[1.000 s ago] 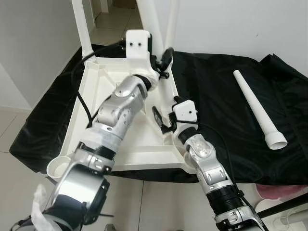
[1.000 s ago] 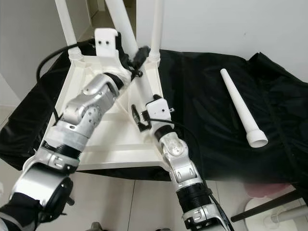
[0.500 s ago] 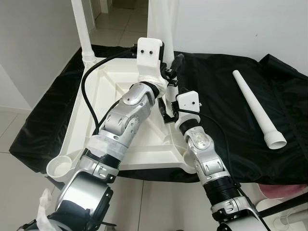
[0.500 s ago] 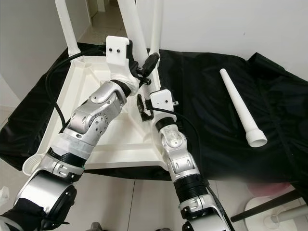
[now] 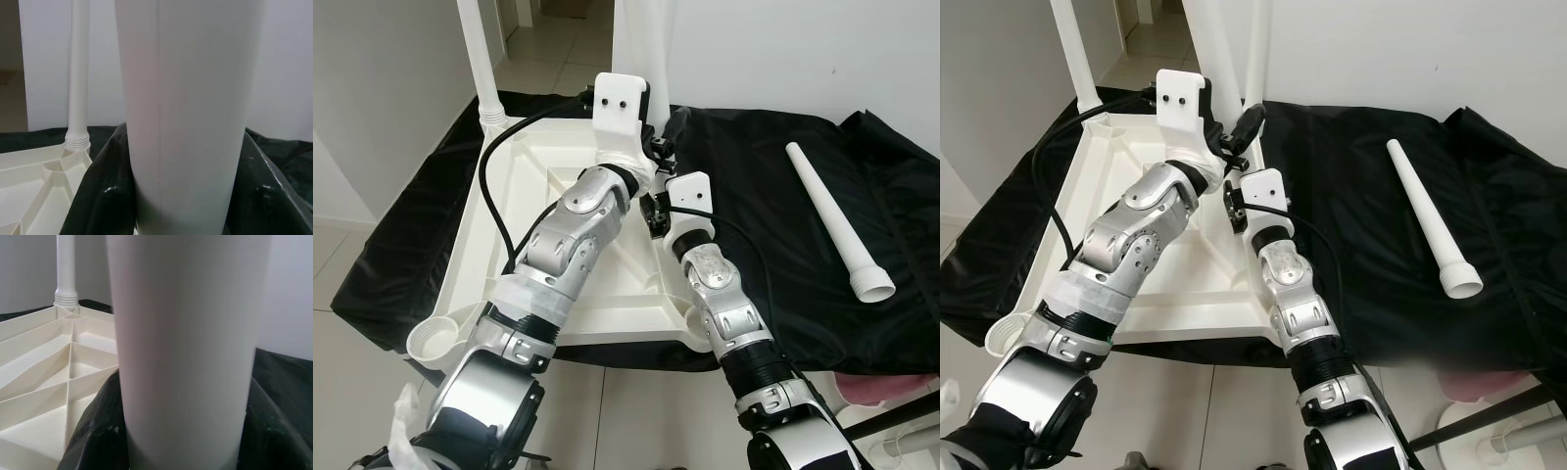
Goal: Building children table
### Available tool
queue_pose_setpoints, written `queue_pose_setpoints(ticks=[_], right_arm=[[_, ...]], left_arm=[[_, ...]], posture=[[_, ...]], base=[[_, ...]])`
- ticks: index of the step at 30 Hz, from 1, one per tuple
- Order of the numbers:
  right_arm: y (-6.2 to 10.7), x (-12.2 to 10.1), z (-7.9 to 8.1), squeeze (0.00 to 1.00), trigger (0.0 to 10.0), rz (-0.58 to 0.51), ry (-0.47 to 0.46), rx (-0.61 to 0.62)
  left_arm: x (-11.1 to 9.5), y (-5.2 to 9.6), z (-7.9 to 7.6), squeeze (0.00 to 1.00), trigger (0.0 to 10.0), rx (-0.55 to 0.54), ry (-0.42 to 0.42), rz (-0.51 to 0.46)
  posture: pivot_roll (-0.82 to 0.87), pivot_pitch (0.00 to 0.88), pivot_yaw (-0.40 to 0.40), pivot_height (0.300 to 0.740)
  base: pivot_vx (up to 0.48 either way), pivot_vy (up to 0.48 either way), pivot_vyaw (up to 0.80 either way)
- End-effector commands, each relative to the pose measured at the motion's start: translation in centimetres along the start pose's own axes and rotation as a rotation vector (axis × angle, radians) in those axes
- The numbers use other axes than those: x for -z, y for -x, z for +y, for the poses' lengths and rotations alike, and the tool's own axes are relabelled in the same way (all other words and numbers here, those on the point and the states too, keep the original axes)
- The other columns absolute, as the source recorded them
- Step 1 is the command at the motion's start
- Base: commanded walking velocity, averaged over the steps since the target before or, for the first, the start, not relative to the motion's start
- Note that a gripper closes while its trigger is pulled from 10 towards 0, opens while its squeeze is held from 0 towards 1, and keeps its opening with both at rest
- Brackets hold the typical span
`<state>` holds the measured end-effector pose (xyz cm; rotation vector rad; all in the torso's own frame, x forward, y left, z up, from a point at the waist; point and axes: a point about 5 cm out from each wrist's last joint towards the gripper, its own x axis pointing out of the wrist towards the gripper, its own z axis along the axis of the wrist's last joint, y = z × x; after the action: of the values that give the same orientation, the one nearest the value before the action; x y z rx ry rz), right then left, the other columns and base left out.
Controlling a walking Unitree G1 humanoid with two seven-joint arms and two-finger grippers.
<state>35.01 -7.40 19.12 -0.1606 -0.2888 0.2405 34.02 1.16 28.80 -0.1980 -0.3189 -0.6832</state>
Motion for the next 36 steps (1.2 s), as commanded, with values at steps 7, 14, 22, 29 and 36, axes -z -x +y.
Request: queue_pose_setpoints(ticks=[7, 14, 22, 29, 36], right_arm=[[-0.1, 0.5, -0.2, 0.0, 0.0, 0.024, -0.015, 0.027], [-0.1, 0.6, -0.6, 0.0, 10.0, 0.045, -0.045, 0.082], [0.0, 1.0, -0.8, 0.0, 10.0, 0.065, -0.11, 0.126], [0.6, 1.3, -1.4, 0.0, 10.0, 0.071, -0.14, 0.181], [0.8, 1.3, -2.3, 0.0, 10.0, 0.065, -0.146, 0.226]], left_arm=[[-0.4, -0.1, -1.6, 0.0, 10.0, 0.109, -0.011, -0.02], [-0.8, -0.1, -1.9, 1.0, 10.0, 0.138, 0.048, -0.041], [-1.1, 0.8, -2.7, 1.0, 10.0, 0.249, 0.069, -0.056], [-1.9, 1.4, -1.5, 0.0, 10.0, 0.227, 0.119, -0.097], [-2.2, 1.9, -0.1, 0.0, 10.0, 0.177, 0.098, -0.118]], posture=[[0.01, 0.052, -0.029, 0.74], [0.01, 0.052, -0.026, 0.74], [0.01, 0.057, -0.026, 0.74], [0.01, 0.058, -0.024, 0.74], [0.01, 0.057, -0.028, 0.74]], base=[[0.0, 0.0, 0.0], [0.0, 0.0, 0.0], [0.0, 0.0, 0.0], [0.0, 0.0, 0.0], [0.0, 0.0, 0.0]])
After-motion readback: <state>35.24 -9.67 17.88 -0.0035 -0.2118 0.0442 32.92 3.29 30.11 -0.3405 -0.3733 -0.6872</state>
